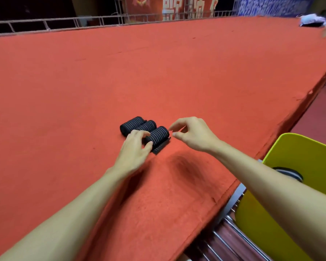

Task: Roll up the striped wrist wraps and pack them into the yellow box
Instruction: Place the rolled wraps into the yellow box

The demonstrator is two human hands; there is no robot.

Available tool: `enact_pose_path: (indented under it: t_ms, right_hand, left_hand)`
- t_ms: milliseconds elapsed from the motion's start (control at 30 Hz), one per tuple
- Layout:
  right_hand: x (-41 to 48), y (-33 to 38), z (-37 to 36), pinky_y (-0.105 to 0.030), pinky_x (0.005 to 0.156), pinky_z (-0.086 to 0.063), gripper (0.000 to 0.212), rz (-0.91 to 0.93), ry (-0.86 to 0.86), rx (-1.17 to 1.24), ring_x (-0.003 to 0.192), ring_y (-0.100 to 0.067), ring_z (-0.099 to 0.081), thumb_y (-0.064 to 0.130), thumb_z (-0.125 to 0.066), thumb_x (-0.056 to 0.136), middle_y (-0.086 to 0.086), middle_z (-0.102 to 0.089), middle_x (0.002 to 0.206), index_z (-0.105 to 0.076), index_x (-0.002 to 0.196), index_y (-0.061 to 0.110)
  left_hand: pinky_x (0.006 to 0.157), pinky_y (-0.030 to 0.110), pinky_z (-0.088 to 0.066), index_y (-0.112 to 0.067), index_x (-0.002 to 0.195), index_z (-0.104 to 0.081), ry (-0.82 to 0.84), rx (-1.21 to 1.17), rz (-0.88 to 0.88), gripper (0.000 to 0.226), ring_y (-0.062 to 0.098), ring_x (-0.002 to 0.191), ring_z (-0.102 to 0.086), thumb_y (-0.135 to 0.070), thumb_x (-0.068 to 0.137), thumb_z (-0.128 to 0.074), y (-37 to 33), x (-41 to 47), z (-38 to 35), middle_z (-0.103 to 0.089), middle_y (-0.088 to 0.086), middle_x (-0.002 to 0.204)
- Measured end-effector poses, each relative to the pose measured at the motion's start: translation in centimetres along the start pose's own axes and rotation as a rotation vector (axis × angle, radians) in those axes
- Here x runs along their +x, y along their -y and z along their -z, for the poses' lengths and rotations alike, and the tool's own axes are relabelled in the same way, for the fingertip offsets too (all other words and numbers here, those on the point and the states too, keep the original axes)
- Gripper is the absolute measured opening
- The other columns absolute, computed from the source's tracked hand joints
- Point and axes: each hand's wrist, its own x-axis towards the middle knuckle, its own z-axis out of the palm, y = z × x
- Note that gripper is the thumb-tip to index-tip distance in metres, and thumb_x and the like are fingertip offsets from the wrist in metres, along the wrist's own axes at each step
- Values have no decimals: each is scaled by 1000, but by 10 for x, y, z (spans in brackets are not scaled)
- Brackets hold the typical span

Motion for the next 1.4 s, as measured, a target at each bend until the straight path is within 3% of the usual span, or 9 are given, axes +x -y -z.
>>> enact_pose_path:
  t_ms: [133, 267, 467, 567, 733, 967, 1100, 1200, 1400]
  right_hand:
    - [8, -7, 1, -2, 63, -35, 16, -35, -16, 12, 62, 8, -53, 13, -63, 88, 21, -59, 68, -75, 97, 20]
    - [9, -12, 7, -11, 66, -39, 17, -49, -40, 23, 64, 3, -56, 13, -63, 88, 19, -60, 68, -75, 98, 19]
    - [-1, -10, 12, -24, 75, -50, 17, -57, -31, 31, 78, -9, -64, 14, -63, 87, 6, -71, 85, -74, 97, 22]
    - [-4, -6, 11, -26, 79, -51, 17, -70, -19, 39, 80, -8, -63, 15, -63, 87, 5, -72, 88, -74, 96, 24]
    - [-2, 7, 3, -18, 84, -42, 19, -82, 49, -6, 91, -10, -61, 17, -63, 89, 2, -71, 100, -73, 104, 21]
    - [24, 16, -46, -16, 85, -37, 31, -37, 141, -103, 111, -20, -60, 10, -59, 86, -4, -68, 116, -67, 115, 13]
    - [57, 17, -73, -38, 96, -43, 37, 57, 138, -220, 115, -32, -53, 10, -57, 82, -14, -59, 119, -58, 119, 11]
    - [80, 17, -88, -43, 99, -40, 46, 139, 183, -354, 120, -34, -47, 11, -55, 82, -15, -51, 127, -50, 127, 9]
    - [97, 18, -102, -39, 73, -35, 40, 287, 208, -635, 100, -36, -48, 6, -60, 76, -16, -43, 115, -45, 113, 6]
  left_hand:
    - [103, 38, -27, -15, 137, -47, 53, 265, 62, 49, 27, 120, -35, -42, 96, -50, -1, 24, -24, -43, 8, 130]
    - [103, 38, -26, -9, 129, -51, 29, 336, 103, 50, 29, 121, -32, -45, 93, -55, -5, 34, -35, -40, 12, 128]
    - [91, 37, -31, -11, 130, -42, 8, 497, -146, 51, 28, 113, -39, -38, 89, -59, -19, 15, -29, -49, 10, 123]
    - [90, 36, -33, -9, 131, -45, -2, 306, -146, 53, 27, 107, -45, -32, 87, -63, -21, -8, -18, -48, 10, 119]
    - [83, 15, -31, -12, 127, -56, -39, -116, 99, 46, 13, 98, -48, -19, 84, -70, 2, -49, 18, -50, 5, 110]
    - [74, 22, -43, -22, 106, -65, -282, -366, 456, 27, 16, 87, -64, -20, 81, -75, 54, -84, 35, -66, -10, 88]
    - [74, 19, -45, -23, 104, -65, -348, -414, 456, 28, 1, 75, -59, -19, 79, -76, 59, -83, 31, -65, -16, 85]
    - [67, 9, -44, -26, 101, -64, -353, -411, 442, 26, -9, 68, -57, -20, 78, -76, 64, -83, 30, -65, -17, 83]
    - [67, 10, -45, -27, 101, -64, -358, -413, 428, 27, -11, 67, -57, -21, 78, -76, 64, -83, 31, -65, -17, 82]
